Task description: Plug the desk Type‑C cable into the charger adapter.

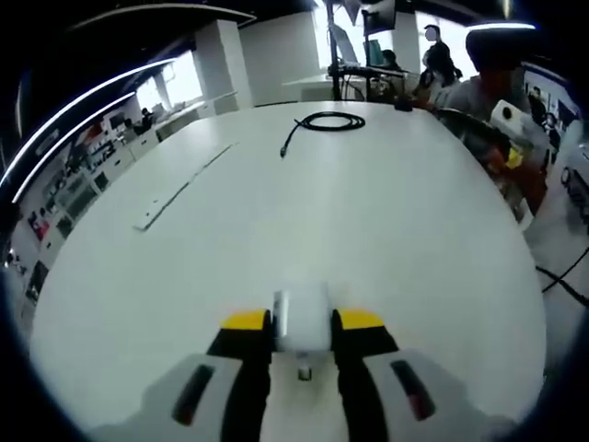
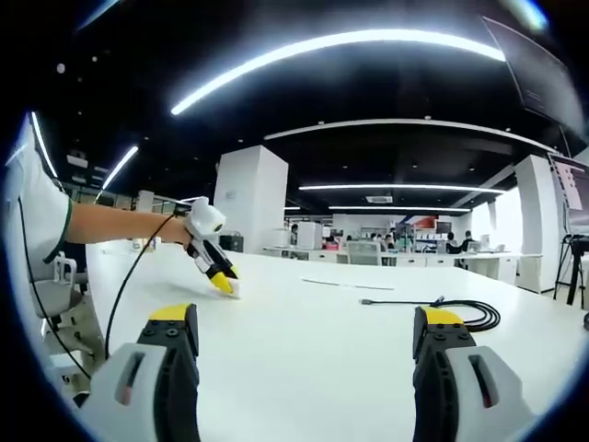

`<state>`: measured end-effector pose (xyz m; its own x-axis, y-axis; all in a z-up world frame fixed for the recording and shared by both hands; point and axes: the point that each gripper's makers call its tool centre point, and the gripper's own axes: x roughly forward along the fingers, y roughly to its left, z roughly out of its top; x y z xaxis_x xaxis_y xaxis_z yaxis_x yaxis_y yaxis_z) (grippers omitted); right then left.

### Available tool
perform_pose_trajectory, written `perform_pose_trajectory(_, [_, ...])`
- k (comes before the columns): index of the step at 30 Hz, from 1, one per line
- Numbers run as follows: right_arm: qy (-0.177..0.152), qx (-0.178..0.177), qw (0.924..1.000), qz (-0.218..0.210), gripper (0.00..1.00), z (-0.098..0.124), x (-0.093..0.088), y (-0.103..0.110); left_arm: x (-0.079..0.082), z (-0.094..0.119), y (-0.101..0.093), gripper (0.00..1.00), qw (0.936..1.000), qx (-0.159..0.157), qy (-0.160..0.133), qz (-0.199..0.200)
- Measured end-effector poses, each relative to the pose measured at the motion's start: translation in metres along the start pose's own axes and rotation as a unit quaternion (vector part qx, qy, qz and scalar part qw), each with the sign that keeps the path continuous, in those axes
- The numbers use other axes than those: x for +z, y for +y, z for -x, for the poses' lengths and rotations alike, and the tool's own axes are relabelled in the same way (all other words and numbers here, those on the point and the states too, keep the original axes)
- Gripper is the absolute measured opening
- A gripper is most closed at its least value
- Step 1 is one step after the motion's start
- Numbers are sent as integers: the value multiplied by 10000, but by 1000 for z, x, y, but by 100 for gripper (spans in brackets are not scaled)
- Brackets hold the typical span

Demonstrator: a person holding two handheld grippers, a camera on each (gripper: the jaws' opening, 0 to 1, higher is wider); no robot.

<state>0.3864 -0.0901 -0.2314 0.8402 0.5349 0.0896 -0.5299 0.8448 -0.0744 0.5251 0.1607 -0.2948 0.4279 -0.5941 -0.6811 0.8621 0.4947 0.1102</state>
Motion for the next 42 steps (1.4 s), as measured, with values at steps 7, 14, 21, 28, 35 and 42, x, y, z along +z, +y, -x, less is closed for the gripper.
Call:
perform_pose_trajectory(7, [0,45,10000,-10,98,-1,0,4,2,1,-39,24,9998,-176,-4,-103])
perform_pose_trajectory(14, [4,92,10000,7,98,-2,0,8,2,4,-61,24,9989,-401,67,-225])
perform_pose_trajectory(21, [-16,91,10000,-8,98,-1,1,9,0,9,-70,24,9973,-596,248,-345])
perform_pose_trajectory(28, [-18,130,9999,-7,98,-2,1,11,-2,13,-88,24,9947,-829,435,-431])
perform_pose_trajectory(35, [-20,168,9999,-13,98,-3,1,14,-5,18,-116,24,9922,-1005,535,-504])
perform_pose_trajectory(42, [-19,195,9998,-16,98,-4,1,15,-8,22,-136,24,9895,-1155,653,-572])
